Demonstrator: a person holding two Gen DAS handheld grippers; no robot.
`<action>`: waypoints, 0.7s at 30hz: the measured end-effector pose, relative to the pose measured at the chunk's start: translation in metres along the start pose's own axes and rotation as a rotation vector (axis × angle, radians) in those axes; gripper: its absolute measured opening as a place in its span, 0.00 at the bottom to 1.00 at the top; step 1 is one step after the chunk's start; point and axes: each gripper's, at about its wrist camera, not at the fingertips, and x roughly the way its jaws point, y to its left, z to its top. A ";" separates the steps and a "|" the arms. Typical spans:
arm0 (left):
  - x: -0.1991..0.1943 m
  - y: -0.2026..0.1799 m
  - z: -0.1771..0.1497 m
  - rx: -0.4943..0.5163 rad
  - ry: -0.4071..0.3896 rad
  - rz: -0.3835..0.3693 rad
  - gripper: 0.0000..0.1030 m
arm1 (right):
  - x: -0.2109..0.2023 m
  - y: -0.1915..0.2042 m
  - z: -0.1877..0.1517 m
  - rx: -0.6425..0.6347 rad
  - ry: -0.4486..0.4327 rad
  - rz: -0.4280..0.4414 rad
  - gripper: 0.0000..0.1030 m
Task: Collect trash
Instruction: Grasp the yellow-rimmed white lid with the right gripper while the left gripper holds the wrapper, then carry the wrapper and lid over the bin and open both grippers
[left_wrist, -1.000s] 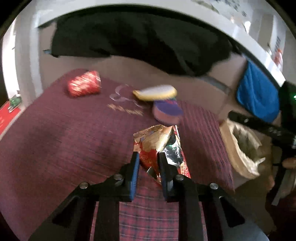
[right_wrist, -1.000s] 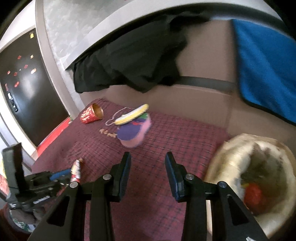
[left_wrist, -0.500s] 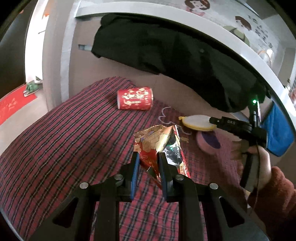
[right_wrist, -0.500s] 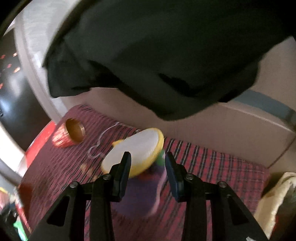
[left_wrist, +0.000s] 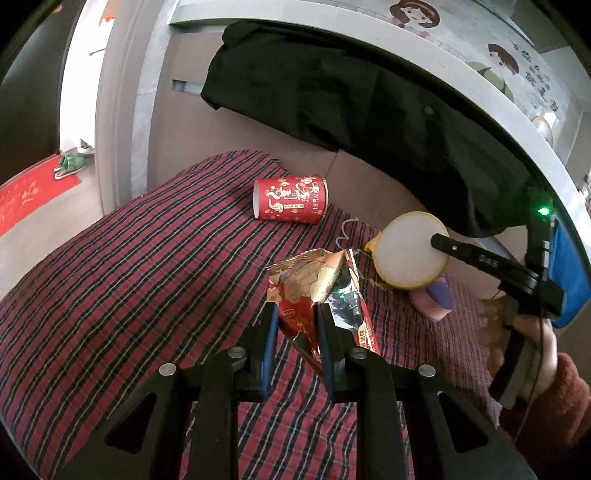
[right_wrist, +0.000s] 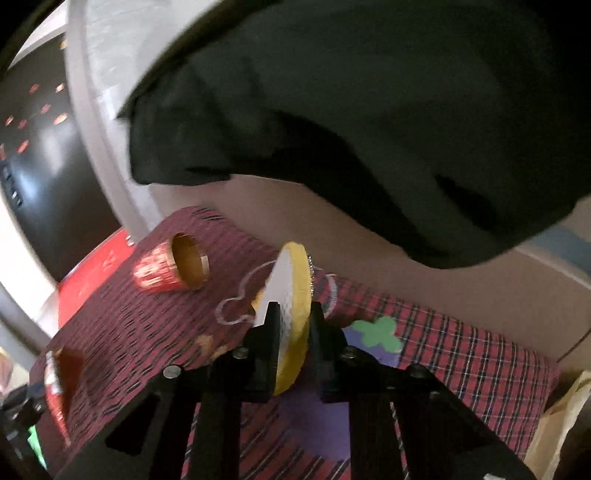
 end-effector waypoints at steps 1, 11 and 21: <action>-0.001 -0.001 0.000 0.001 -0.001 0.002 0.21 | -0.004 0.003 -0.001 -0.008 0.001 0.011 0.12; -0.015 -0.030 0.002 0.043 -0.043 -0.024 0.21 | -0.067 0.015 -0.022 -0.056 -0.010 0.038 0.12; -0.045 -0.114 0.012 0.192 -0.159 -0.063 0.21 | -0.154 -0.011 -0.039 -0.066 -0.119 -0.007 0.12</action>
